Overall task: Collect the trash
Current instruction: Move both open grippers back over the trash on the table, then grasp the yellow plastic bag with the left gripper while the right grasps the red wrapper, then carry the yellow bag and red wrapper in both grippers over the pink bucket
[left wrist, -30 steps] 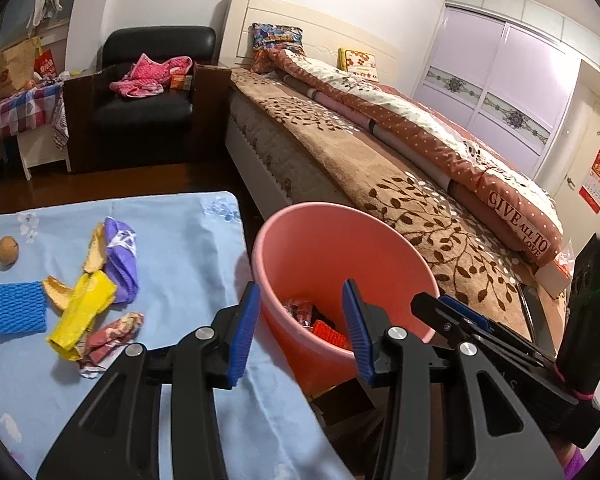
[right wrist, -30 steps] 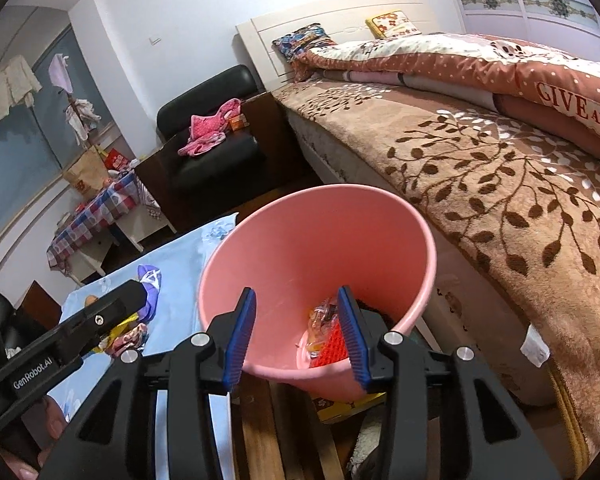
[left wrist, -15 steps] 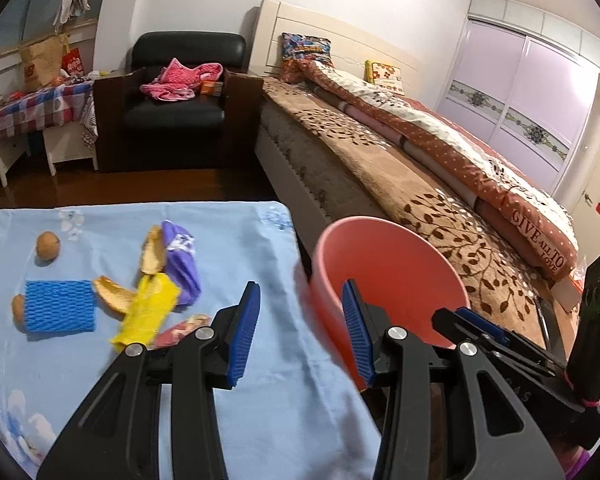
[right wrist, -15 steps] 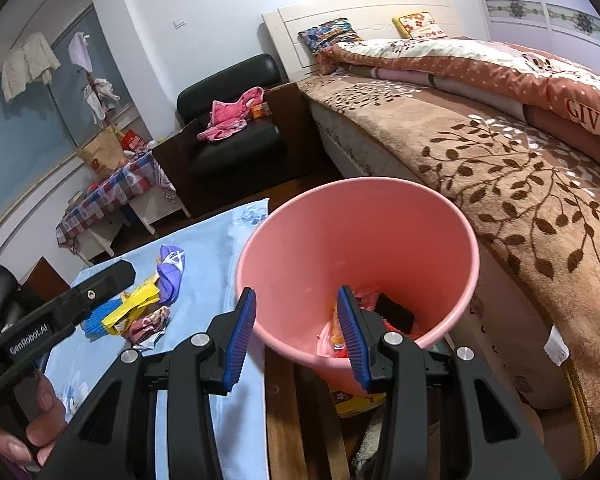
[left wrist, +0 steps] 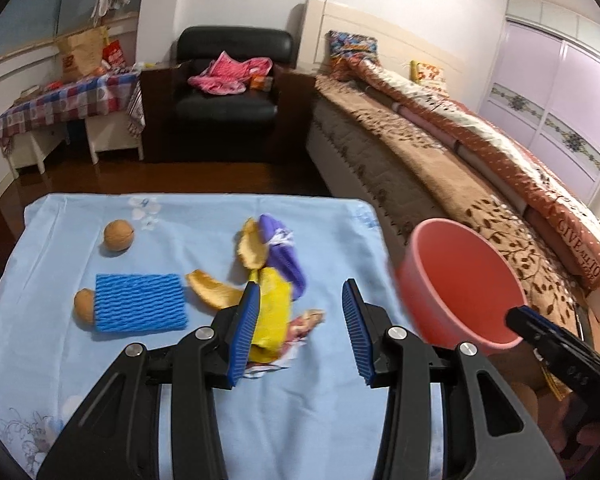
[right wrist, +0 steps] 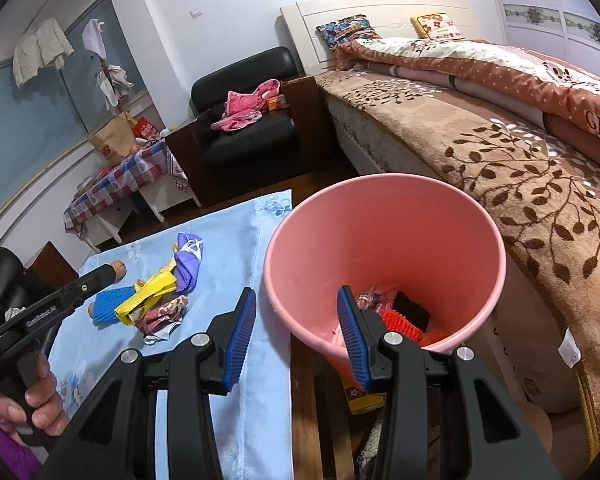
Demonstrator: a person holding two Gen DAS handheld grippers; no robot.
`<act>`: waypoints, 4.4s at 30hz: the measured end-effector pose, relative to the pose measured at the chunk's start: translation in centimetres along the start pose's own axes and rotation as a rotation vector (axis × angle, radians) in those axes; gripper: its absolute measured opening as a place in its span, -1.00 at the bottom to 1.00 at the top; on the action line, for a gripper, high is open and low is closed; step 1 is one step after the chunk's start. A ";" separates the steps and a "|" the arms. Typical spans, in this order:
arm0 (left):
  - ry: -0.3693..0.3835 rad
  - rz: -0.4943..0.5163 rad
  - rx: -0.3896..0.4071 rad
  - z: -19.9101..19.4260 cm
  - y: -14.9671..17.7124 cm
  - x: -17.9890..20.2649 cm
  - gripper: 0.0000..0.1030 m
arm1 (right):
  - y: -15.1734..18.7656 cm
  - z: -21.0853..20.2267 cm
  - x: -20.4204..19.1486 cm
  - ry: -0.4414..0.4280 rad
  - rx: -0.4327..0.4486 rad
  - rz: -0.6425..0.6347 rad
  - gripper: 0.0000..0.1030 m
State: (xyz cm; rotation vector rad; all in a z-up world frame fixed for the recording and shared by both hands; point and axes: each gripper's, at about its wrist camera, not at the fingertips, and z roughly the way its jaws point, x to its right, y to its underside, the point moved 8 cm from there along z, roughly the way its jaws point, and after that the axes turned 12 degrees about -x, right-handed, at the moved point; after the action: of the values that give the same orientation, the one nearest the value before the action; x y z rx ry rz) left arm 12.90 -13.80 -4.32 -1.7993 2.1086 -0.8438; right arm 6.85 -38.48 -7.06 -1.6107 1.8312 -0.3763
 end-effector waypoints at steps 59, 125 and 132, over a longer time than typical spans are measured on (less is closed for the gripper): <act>0.009 -0.078 -0.001 -0.1 2.7 -4.6 -0.71 | 1.5 5.4 -10.9 -0.193 -0.190 -0.168 -0.19; 0.036 -0.075 0.070 -3.4 3.8 -3.6 -0.71 | 2.0 5.0 -12.8 -0.162 -0.153 -0.217 -0.63; 0.054 -0.012 0.068 -2.9 3.2 -0.2 -0.71 | 0.9 2.9 -10.5 -0.138 -0.084 -0.184 -0.63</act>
State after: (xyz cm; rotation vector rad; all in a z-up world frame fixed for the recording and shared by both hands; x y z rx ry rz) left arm 8.76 -12.58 -3.80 -1.7754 2.0769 -0.9656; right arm 8.27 -27.66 -6.79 -1.8232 1.6202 -0.2644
